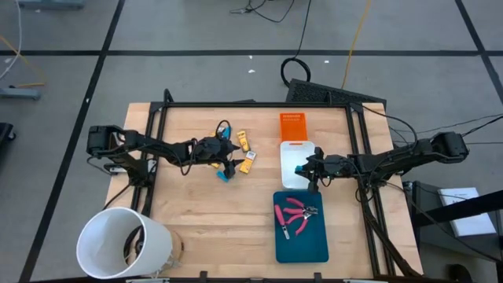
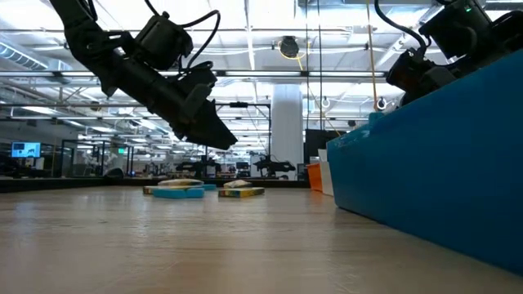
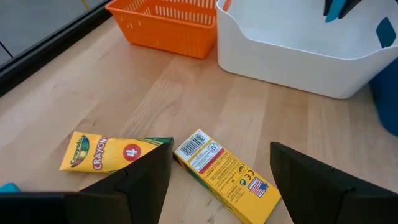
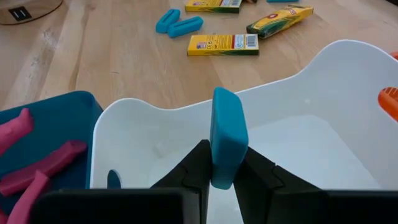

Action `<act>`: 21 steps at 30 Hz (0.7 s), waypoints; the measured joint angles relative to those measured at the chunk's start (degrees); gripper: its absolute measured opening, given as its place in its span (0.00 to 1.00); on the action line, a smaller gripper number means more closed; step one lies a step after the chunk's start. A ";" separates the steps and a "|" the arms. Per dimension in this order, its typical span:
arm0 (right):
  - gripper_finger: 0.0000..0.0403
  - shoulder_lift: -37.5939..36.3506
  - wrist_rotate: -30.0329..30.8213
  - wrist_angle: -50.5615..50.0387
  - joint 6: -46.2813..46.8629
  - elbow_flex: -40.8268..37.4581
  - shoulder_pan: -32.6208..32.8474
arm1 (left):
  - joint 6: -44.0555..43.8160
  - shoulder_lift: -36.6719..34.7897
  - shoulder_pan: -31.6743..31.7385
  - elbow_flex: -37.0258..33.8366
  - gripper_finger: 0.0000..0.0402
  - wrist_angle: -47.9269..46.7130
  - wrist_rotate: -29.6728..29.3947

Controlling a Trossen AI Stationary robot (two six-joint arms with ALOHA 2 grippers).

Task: Pick & Place School Supplies
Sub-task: Put the blue eraser into the white bin

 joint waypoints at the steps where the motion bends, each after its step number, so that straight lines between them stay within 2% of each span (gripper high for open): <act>1: 0.12 0.00 0.03 0.00 0.00 0.00 0.00 | -0.14 0.00 -0.02 0.00 0.69 -0.05 0.00; 6: 0.18 0.00 2.96 0.00 0.81 0.00 -0.02 | -0.30 0.00 0.00 0.00 0.69 -0.07 0.02; 15: 0.36 0.00 2.96 0.04 0.83 0.00 -0.02 | -0.32 0.00 -0.02 0.00 0.69 -0.52 0.04; 21: 0.42 0.00 2.96 3.19 -0.89 0.00 -0.02 | -3.40 -0.34 -0.02 0.00 0.69 -5.17 0.08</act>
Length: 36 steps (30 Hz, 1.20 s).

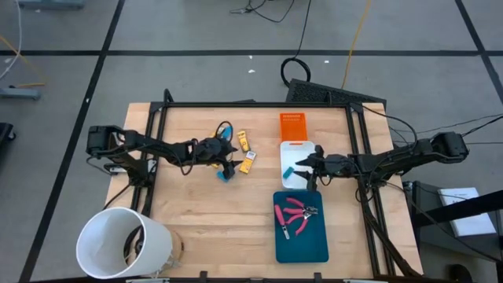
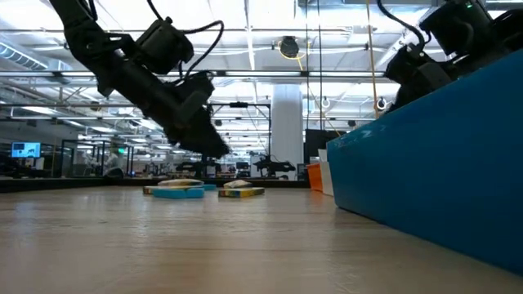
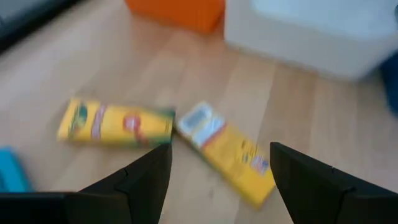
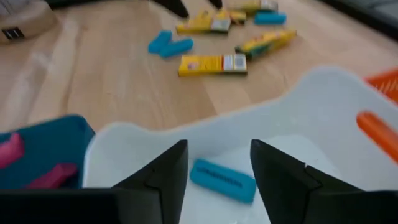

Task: Pick & Place School Supplies
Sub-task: Put the blue eraser into the white bin

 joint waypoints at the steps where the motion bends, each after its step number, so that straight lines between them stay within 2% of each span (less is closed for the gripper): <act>1: 0.43 -0.02 0.00 1.07 -0.42 0.00 0.00 | -0.02 -0.64 -0.05 -0.02 0.69 -2.25 0.03; 6: 0.44 -0.81 -0.22 5.71 -4.11 0.00 0.02 | -0.06 -4.31 -1.24 0.31 0.69 -14.73 0.60; 10: 0.43 -1.89 -0.33 7.00 -5.64 0.00 0.04 | -0.88 -6.11 -2.58 0.33 0.69 -22.29 6.54; 14: 0.43 -2.29 -0.39 6.84 -5.80 0.00 0.07 | 4.91 -5.30 -4.59 0.31 0.69 -28.60 6.85; 22: 0.43 -2.29 -0.42 7.33 -5.82 0.00 0.07 | 16.47 -1.20 -6.01 0.35 0.69 -26.68 6.02; 30: 0.43 -2.29 -0.44 7.65 -5.82 0.00 0.07 | 15.03 1.62 -5.37 0.52 0.69 -24.12 8.49; 36: 0.42 -2.29 -0.47 7.63 -5.82 0.00 0.07 | 12.52 1.47 -5.36 0.59 0.69 -26.18 9.95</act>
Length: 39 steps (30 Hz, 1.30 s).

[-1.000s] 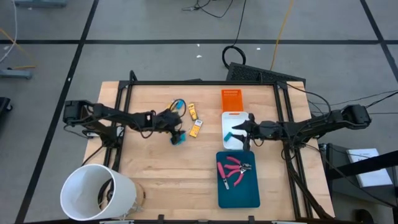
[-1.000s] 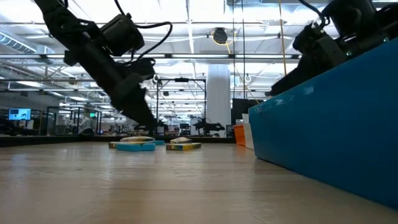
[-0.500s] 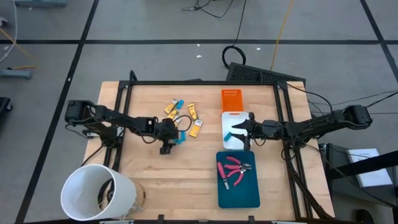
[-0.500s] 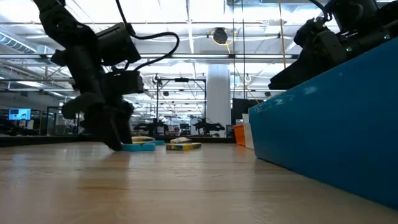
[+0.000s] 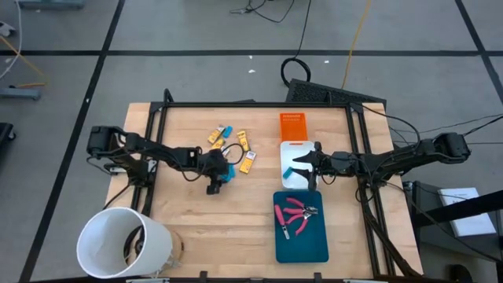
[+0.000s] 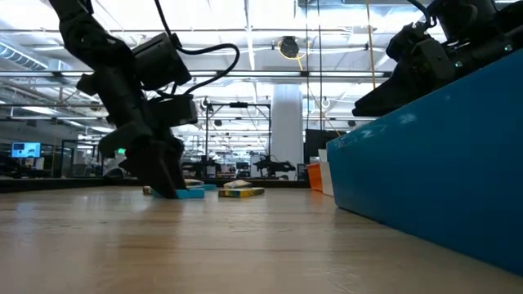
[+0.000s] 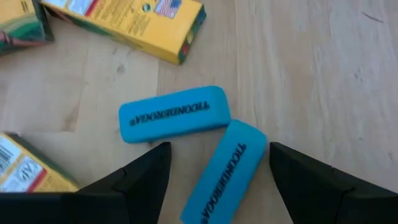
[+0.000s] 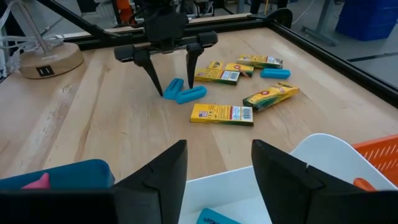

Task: Pick & Place School Supplies
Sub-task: Put the blue eraser into the white bin

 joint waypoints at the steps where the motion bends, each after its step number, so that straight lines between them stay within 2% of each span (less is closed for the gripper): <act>1: 0.42 0.00 -0.01 0.00 0.00 0.00 0.00 | -0.38 -0.08 -0.04 -0.02 0.69 -0.68 0.07; 21: 0.42 0.00 -1.78 0.01 0.02 0.00 0.02 | -0.24 -0.10 -0.02 -0.05 0.68 -5.82 2.16; 34: 0.42 0.00 -1.76 -0.01 0.02 0.00 0.02 | 0.28 -0.10 0.00 -0.07 0.47 -6.21 1.42; 39: 0.42 0.00 -1.75 -0.01 0.02 0.00 0.02 | -5.66 -0.06 -0.08 -0.23 0.42 -4.58 -0.35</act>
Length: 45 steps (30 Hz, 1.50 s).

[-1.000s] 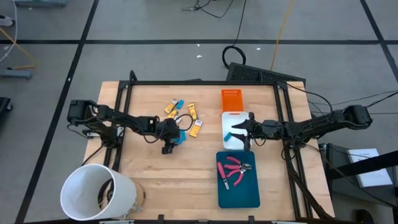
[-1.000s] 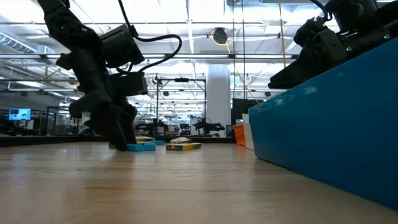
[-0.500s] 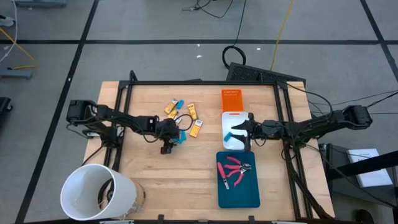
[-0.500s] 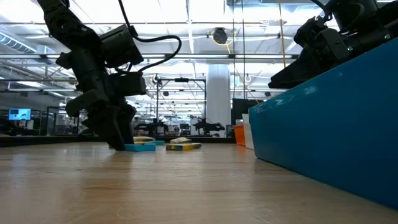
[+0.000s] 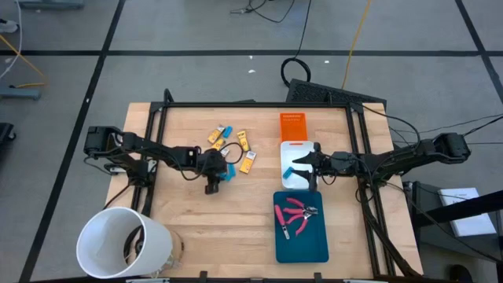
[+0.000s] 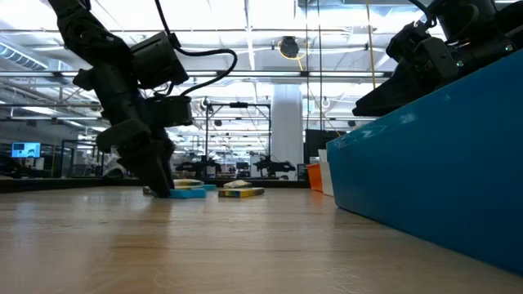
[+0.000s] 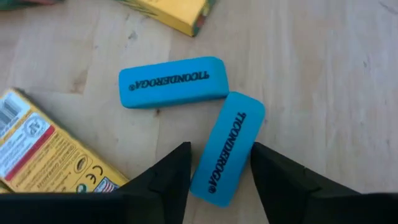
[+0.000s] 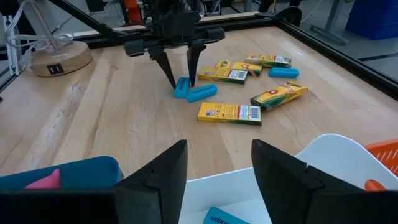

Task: Pick & Place School Supplies
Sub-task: Put the blue eraser into the white bin

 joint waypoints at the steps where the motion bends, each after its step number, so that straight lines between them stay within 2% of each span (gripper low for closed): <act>1: 0.42 0.00 0.01 0.00 0.00 0.00 0.00 | -0.98 0.00 0.00 -0.01 0.41 0.15 -0.04; 6: 0.42 0.00 0.01 0.00 0.00 0.00 0.00 | -0.56 0.00 -0.34 -0.01 0.37 -0.20 -0.48; 15: 0.42 0.02 0.01 0.00 0.00 0.00 0.00 | -0.49 -1.14 -0.68 -0.08 0.20 -0.29 -3.24; 20: 0.42 0.02 0.01 0.00 0.00 0.00 0.00 | 1.04 -4.16 -1.75 -0.40 0.21 -0.68 -5.84; 25: 0.42 0.02 0.24 0.03 -0.02 0.00 0.00 | 4.02 -7.15 -4.46 -0.40 0.22 -0.69 -12.71; 31: 0.42 0.09 0.36 3.12 0.02 0.01 0.00 | 7.60 -8.41 -7.38 1.03 0.20 -0.27 -26.02; 38: 0.42 0.65 1.06 9.53 6.40 0.02 -0.58 | 22.99 -8.48 -10.33 5.45 0.20 3.78 -43.38; 41: 0.42 1.91 2.34 12.72 9.33 0.02 -0.93 | 30.03 -8.52 -10.78 7.25 0.20 8.45 -46.45; 45: 0.42 4.60 2.00 16.43 10.51 0.02 -1.46 | 37.63 -8.52 -10.97 7.76 0.20 17.54 -46.66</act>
